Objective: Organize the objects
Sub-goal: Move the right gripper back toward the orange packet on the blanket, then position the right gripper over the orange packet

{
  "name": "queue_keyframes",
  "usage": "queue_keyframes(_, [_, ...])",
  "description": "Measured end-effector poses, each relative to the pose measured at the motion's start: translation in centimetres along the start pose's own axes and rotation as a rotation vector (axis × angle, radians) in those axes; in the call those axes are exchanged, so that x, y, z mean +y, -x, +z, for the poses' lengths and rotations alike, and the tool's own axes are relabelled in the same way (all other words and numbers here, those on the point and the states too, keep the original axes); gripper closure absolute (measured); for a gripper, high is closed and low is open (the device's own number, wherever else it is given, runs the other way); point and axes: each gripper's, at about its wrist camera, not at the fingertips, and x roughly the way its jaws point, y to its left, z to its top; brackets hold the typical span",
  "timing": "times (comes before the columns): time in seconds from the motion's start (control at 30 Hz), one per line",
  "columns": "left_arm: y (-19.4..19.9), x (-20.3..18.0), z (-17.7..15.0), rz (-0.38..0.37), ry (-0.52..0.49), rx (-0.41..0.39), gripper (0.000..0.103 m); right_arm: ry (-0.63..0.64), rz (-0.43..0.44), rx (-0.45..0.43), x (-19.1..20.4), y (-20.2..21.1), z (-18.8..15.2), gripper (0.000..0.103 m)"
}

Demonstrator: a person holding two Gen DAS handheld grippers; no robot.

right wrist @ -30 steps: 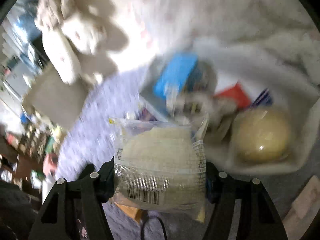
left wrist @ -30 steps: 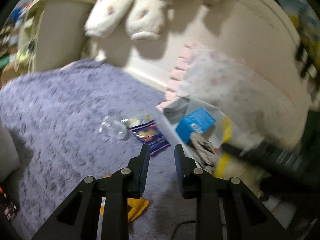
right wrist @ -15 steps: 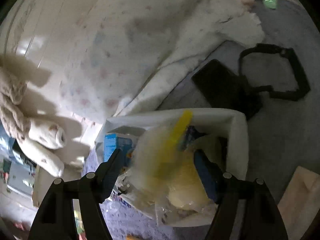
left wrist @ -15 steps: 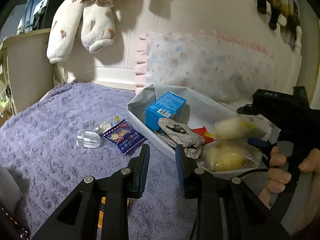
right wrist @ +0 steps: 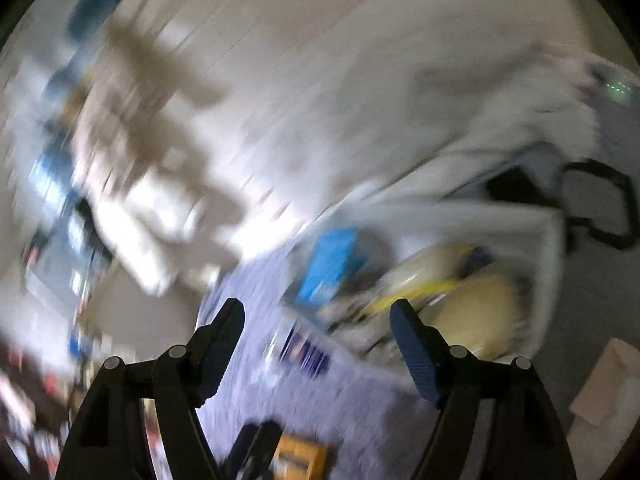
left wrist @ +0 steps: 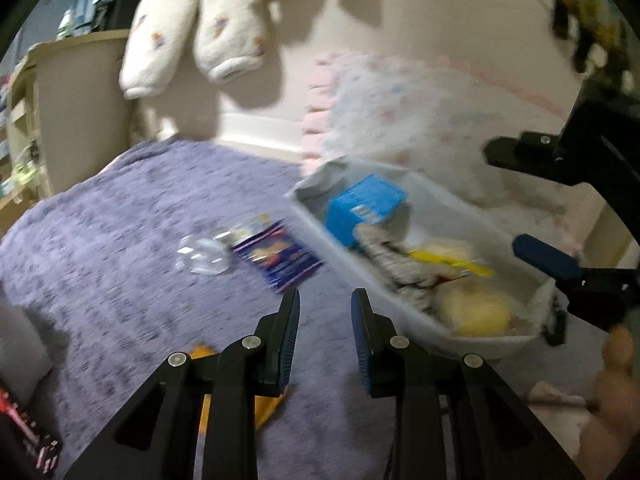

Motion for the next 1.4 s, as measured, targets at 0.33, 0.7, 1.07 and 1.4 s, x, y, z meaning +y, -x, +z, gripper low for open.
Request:
queue_keyframes(0.33, [1.6,8.4,-2.7,0.157,0.242,0.155,0.077,0.412,0.086,0.273,5.5,-7.8,-8.0,0.028])
queue_keyframes(0.7, [-2.6,7.7,-3.1,0.090,0.264,0.272,0.078,0.431,0.036,0.352,4.3,-11.0,-9.8,0.028])
queue_keyframes(1.07, [-4.0,7.6,-4.0,0.094,0.351,0.373,0.078,0.350,-0.007,0.412,3.1,-12.0,-10.0,0.028])
queue_keyframes(1.4, [-3.6,7.3,-3.7,0.151,0.329,0.354,0.078,0.313,-0.046,0.436,2.7,-12.1,-10.0,0.028])
